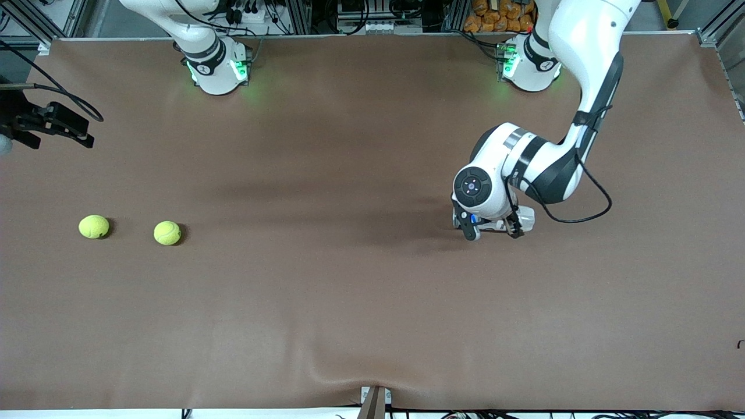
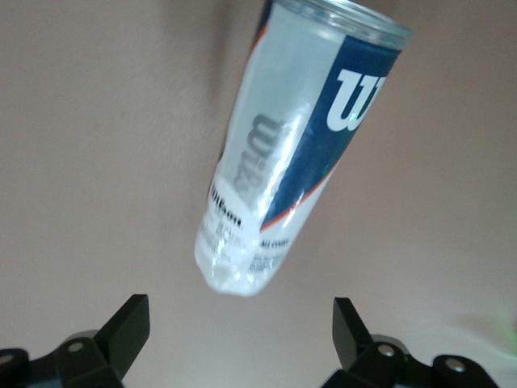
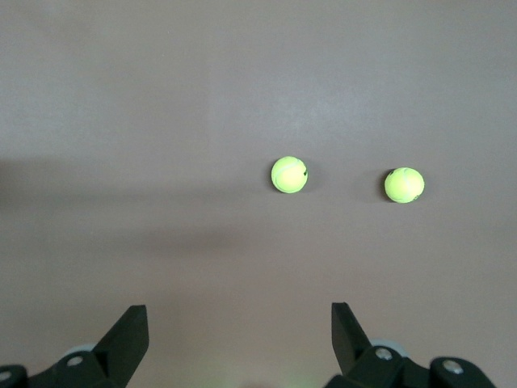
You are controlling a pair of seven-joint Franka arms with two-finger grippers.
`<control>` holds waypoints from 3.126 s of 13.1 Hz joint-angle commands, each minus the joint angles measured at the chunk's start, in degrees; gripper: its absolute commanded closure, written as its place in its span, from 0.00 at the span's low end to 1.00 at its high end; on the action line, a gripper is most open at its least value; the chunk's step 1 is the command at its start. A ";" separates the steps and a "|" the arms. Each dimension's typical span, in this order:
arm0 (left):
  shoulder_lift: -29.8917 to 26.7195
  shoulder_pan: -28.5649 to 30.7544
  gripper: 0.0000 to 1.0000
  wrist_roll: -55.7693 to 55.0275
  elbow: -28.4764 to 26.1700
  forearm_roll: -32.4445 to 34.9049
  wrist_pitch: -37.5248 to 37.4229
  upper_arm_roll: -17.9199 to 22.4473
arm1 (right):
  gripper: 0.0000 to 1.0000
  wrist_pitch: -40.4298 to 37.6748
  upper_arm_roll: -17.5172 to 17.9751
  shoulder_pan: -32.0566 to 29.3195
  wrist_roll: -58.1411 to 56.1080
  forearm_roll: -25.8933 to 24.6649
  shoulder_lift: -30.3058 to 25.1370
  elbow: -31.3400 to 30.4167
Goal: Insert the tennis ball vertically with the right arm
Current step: 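Lower the left gripper and grasp the lying Wilson can, then lift the can, turn it upright, and carry it toward the balls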
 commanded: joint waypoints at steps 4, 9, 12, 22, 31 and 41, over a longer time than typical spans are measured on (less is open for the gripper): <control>-1.82 1.37 0.00 3.80 -8.02 6.86 7.45 -0.26 | 0.00 -0.20 0.75 -1.15 -0.08 0.86 -1.20 -0.75; -1.64 3.39 0.00 3.80 -13.29 9.05 15.90 -0.17 | 0.00 -0.20 0.75 -1.24 -0.08 0.86 -1.20 -0.75; -1.64 3.13 0.00 3.80 -14.44 10.81 15.99 -0.26 | 0.00 -0.20 0.75 -1.24 -0.08 0.86 -1.20 -0.75; 1.43 2.52 0.00 3.80 -14.88 13.98 19.60 -0.17 | 0.00 -0.73 0.84 -1.42 0.00 0.95 -1.11 -0.67; 2.40 3.13 0.20 3.01 -14.52 15.48 19.60 -0.17 | 0.00 -0.99 0.84 -1.86 -0.08 0.95 -1.11 -0.67; 1.96 3.13 0.30 1.18 -13.13 14.87 19.60 -0.26 | 0.00 -1.08 0.84 -1.86 -0.08 0.95 -1.11 -0.67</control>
